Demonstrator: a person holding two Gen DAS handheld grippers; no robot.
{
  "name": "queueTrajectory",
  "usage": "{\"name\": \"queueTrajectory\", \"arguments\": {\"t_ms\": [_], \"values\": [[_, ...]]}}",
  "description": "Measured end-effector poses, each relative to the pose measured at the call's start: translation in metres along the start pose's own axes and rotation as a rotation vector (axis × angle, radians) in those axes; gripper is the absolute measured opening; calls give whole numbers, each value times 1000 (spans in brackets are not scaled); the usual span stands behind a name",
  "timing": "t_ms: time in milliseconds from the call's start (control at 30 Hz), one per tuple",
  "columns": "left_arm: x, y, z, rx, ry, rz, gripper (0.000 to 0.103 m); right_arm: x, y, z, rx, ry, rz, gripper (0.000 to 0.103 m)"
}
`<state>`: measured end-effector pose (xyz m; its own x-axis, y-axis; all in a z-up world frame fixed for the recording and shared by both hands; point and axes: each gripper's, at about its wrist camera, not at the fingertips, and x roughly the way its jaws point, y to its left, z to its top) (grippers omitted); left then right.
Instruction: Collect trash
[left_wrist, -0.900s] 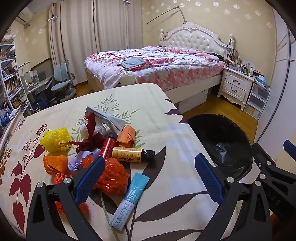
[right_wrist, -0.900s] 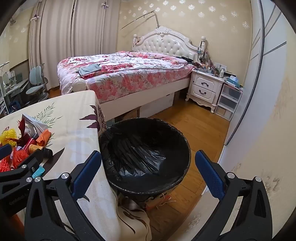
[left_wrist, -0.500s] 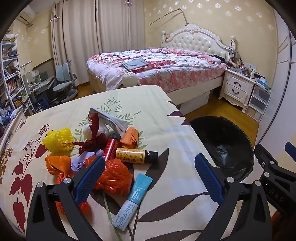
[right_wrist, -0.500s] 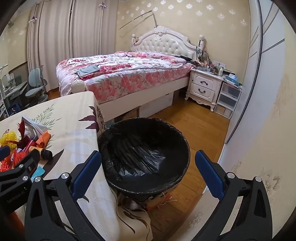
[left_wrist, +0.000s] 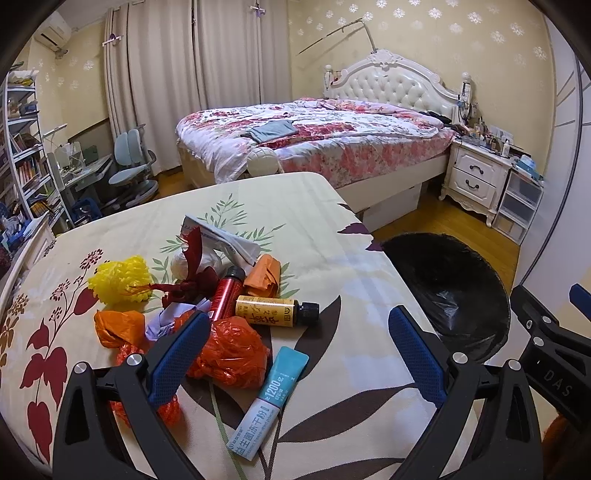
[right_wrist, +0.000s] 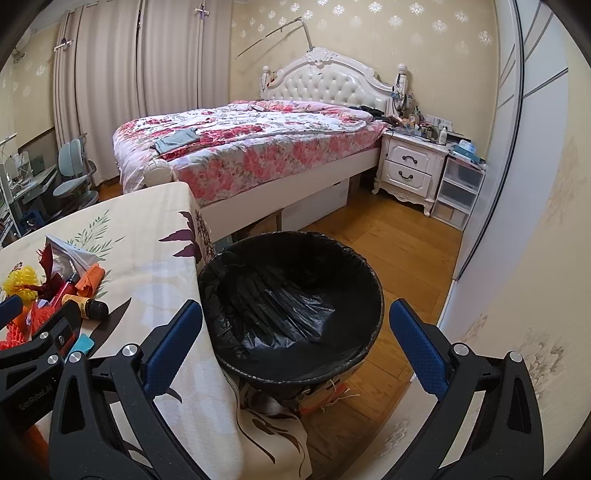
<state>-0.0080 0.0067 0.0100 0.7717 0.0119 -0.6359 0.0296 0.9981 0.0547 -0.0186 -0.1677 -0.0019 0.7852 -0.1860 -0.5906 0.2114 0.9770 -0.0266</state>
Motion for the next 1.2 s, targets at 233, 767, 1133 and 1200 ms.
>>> {"name": "queueTrajectory", "arguments": {"t_ms": [233, 767, 1133, 1200], "values": [[2, 1, -2, -1, -1, 0, 96, 0, 0, 0, 1, 0, 0, 99], [2, 1, -2, 0, -2, -3, 96, 3, 4, -1, -1, 0, 0, 99], [2, 1, -2, 1, -6, -2, 96, 4, 5, -1, 1, 0, 2, 99], [2, 1, -1, 0, -5, -2, 96, 5, 6, -2, 1, 0, 1, 99]]}}
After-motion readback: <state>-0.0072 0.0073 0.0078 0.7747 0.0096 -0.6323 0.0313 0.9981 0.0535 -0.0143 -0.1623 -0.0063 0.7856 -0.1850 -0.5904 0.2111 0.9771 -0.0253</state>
